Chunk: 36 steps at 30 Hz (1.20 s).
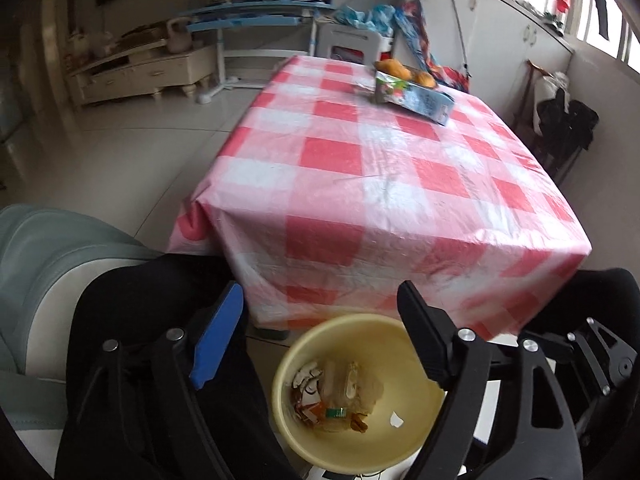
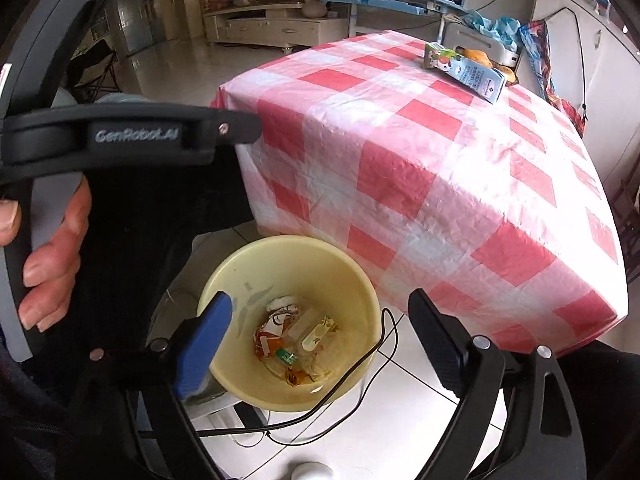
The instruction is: Collect trash
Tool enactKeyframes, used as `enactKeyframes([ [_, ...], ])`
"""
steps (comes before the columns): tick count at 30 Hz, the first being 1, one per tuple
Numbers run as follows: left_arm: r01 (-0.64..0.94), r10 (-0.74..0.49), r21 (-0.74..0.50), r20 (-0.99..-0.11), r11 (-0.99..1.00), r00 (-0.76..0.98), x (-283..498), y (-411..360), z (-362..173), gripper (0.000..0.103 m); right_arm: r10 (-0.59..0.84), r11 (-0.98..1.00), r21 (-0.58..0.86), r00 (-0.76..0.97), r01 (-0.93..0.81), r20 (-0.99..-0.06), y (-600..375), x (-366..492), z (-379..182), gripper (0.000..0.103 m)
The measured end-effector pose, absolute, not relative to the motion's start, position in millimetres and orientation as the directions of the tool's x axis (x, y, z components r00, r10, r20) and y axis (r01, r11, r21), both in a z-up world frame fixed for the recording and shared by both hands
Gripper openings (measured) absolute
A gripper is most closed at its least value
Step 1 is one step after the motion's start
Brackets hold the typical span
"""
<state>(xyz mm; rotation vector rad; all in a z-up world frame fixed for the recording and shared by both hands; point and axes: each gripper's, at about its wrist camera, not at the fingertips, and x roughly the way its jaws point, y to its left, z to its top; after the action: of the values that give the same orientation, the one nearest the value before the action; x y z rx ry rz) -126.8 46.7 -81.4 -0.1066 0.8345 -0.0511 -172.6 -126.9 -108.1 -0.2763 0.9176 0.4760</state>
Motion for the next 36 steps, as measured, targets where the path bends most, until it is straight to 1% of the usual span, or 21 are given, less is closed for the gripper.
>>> enactKeyframes([
  [4,-0.016,-0.083,-0.131,-0.715,0.991,0.694,-130,53,-78,0.080,0.271,0.854,-0.050,0.524,-0.518,-0.808,-122,-179,-109,0.086],
  [13,-0.035,-0.089,-0.163,-0.693,0.986,0.715,-132,60,-76,0.084,0.260,0.834,-0.105,0.553,-0.542,-0.791,-110,-189,-108,0.087],
  [20,-0.035,-0.089,-0.164,-0.690,0.986,0.718,-130,60,-77,0.084,0.249,0.813,-0.139,0.555,-0.565,-0.794,-100,-194,-113,0.087],
  [36,-0.034,-0.091,-0.167,-0.687,0.985,0.721,-131,60,-78,0.085,0.242,0.806,-0.153,0.554,-0.572,-0.796,-97,-197,-114,0.088],
])
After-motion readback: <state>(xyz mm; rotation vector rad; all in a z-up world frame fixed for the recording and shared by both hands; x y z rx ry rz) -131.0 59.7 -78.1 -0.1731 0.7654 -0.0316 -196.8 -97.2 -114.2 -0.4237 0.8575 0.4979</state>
